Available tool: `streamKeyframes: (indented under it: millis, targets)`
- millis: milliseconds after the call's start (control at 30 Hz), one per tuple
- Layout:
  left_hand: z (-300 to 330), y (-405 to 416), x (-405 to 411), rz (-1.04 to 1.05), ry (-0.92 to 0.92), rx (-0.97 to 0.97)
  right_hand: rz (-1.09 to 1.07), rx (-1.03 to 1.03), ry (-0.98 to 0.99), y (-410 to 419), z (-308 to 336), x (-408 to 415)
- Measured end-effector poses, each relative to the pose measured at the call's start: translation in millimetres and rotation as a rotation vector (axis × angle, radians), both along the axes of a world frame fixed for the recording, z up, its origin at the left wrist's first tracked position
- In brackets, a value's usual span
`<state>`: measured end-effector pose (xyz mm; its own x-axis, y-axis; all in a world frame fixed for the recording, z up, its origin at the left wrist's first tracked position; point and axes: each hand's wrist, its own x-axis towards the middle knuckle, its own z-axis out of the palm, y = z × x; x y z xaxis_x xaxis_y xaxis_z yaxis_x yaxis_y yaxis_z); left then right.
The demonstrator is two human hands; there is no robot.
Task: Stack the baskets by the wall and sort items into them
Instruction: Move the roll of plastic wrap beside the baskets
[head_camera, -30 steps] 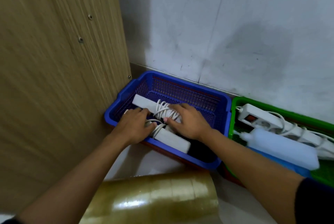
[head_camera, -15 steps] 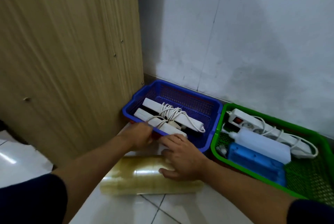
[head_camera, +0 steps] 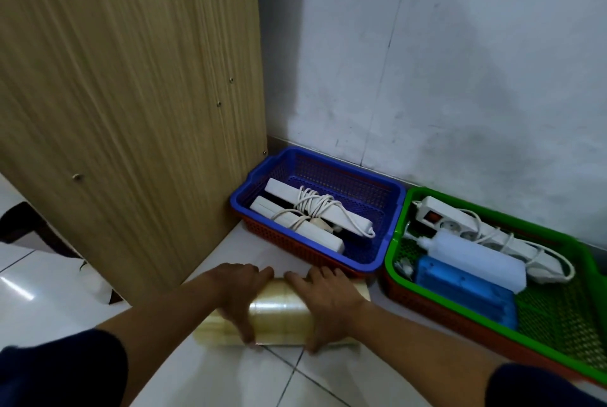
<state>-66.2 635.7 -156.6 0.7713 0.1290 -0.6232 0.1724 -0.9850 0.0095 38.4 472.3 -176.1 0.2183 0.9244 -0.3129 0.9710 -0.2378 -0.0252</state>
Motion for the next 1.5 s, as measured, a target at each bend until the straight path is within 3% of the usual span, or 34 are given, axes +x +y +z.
streamKeyframes:
  millis: [200, 400, 500, 667, 833, 1033, 1167, 1267, 1400, 1500]
  targets:
    - [21.6, -0.3, 10.9, -0.010, 0.053, -0.071, -0.043, -0.047, 0.091, -8.8, 20.9, -0.1]
    - [74.9, 7.2, 44.2, -0.014, -0.069, -0.070, -0.173, 0.105, 0.055, -23.6, 74.0, 20.6]
    - [101.7, 9.1, 61.0, -0.005, -0.238, -0.119, -0.234, 0.196, 0.001, -32.0, 95.7, 43.2]
    - [115.2, -3.9, 88.7, -0.146, -0.703, 0.122, -0.397, 0.273, -0.119, -48.4, 110.3, 83.3]
    - [80.2, -2.3, 111.6, 0.021, -0.949, 0.023, -0.636, 0.312, -0.133, -64.9, 98.9, 118.3]
    - [6.9, 15.1, 135.6, 0.221, -0.781, -0.044, -0.739, 0.362, -0.127, -46.1, 88.5, 163.5]
    - [-38.0, 15.6, 144.3, 0.280, -0.721, -0.093, -0.583, 0.298, -0.400, -4.0, 84.7, 187.4]
    - [-43.9, 7.9, 138.4, 0.315, -0.800, -0.055, -0.417, 0.225, -0.552, 26.9, 77.2, 187.9]
    - [-45.3, 10.1, 140.9, 0.307, -0.850, -0.003, -0.396, 0.237, -0.559, 70.5, 60.3, 192.7]
    - [-47.2, 9.7, 140.9, 0.310, -0.857, -0.006, -0.429, 0.278, -0.435, 88.7, 41.5, 197.3]
